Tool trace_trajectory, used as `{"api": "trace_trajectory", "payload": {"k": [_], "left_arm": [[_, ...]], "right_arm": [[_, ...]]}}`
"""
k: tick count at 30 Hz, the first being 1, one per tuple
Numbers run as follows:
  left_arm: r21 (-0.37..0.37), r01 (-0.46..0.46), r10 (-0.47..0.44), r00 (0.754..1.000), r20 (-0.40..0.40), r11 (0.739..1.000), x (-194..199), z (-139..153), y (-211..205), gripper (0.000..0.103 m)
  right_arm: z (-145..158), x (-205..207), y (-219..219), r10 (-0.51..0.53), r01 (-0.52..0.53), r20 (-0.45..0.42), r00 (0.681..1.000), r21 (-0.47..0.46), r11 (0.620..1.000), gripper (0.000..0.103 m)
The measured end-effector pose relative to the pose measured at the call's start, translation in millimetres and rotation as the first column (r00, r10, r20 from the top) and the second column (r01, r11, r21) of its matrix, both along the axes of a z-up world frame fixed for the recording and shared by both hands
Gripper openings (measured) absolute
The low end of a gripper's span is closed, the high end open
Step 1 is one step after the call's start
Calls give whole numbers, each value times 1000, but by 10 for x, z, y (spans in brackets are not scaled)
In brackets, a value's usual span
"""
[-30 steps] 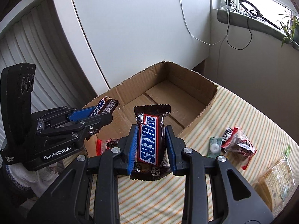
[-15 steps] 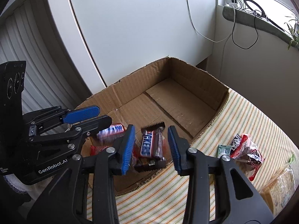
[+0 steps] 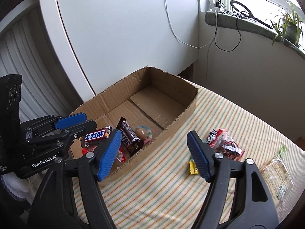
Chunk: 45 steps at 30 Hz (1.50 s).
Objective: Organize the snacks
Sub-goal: 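Carry both candy bars into the cardboard box and open both tools, then grasp the wrapped bread loaf with the right tool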
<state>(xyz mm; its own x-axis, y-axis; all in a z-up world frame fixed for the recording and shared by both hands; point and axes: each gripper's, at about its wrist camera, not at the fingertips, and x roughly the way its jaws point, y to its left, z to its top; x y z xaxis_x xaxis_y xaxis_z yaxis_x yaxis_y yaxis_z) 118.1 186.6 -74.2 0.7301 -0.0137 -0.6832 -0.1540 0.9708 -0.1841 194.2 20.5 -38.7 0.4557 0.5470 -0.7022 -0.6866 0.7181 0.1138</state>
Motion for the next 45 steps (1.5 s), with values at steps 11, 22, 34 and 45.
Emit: {"api": "trace_trajectory", "payload": {"k": [11,22,34,45], "left_arm": [[-34,117,-117,993,2,993,107,29,-684,32],[-102,238,-243,970,-29,966,307,-129,-1450,57],[-193,311,-333,938,-93,930,579,-408,-2165,57],[-278,325,-370,921,-126,904,898,-627,-2516,57]], "right_arm": [[27,119,-1039,-140,140,8,990,0,990,83],[-110,421,-2194,-266,266,-48,963,0,964,83],[-444,811,-2564,-234,233,-128,964,-30,972,83],[-722,1065,-2571,-162,166,-209,964,2,986,83]]}}
